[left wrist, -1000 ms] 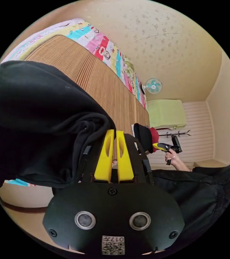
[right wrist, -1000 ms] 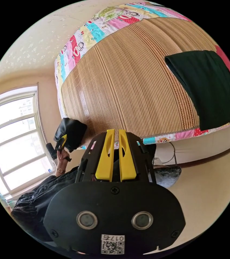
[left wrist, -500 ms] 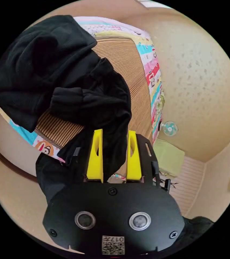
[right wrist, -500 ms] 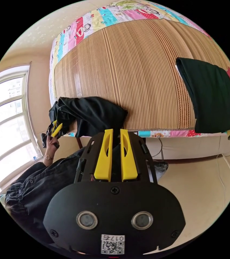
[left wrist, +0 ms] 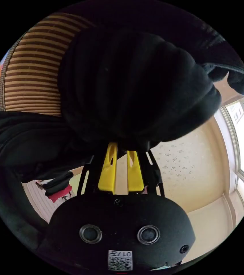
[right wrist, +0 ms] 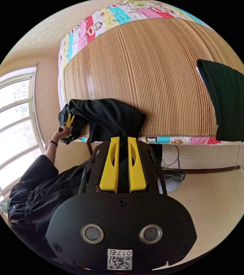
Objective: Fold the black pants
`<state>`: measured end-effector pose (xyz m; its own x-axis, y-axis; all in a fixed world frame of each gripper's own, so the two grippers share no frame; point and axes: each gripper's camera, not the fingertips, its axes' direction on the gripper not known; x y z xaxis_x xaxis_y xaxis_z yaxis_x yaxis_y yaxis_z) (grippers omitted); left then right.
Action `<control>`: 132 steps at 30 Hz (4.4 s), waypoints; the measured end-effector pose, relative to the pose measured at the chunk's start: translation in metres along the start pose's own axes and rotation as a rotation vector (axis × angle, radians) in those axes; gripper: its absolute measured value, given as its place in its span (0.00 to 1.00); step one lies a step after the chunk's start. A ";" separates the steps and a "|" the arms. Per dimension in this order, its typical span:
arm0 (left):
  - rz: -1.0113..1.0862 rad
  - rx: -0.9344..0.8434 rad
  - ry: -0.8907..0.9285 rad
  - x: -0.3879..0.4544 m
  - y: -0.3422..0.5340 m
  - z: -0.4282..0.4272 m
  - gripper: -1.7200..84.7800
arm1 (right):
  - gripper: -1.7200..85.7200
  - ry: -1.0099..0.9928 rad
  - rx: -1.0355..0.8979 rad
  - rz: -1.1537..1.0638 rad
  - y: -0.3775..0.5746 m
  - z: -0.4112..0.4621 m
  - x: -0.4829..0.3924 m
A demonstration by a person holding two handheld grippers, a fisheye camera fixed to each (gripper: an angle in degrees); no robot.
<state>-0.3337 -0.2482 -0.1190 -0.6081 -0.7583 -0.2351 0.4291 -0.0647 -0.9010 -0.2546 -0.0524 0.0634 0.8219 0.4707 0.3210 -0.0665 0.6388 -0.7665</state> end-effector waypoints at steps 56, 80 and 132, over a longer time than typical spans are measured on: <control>1.485 -1.882 1.332 -0.016 0.774 -0.100 0.05 | 0.08 -1.464 0.409 -1.192 0.184 -0.092 0.032; 2.445 -0.498 0.084 0.181 0.780 0.012 0.05 | 0.06 -0.309 1.254 -0.975 0.174 -0.440 -0.152; 1.128 -0.490 -1.613 -0.037 0.021 0.038 0.03 | 0.06 0.072 -0.442 -0.478 -0.184 0.186 0.060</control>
<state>-0.2772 -0.2460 -0.1158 0.8975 -0.1161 -0.4254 -0.2341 0.6920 -0.6829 -0.2983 -0.0288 0.3273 0.7399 0.1449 0.6569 0.5418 0.4503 -0.7097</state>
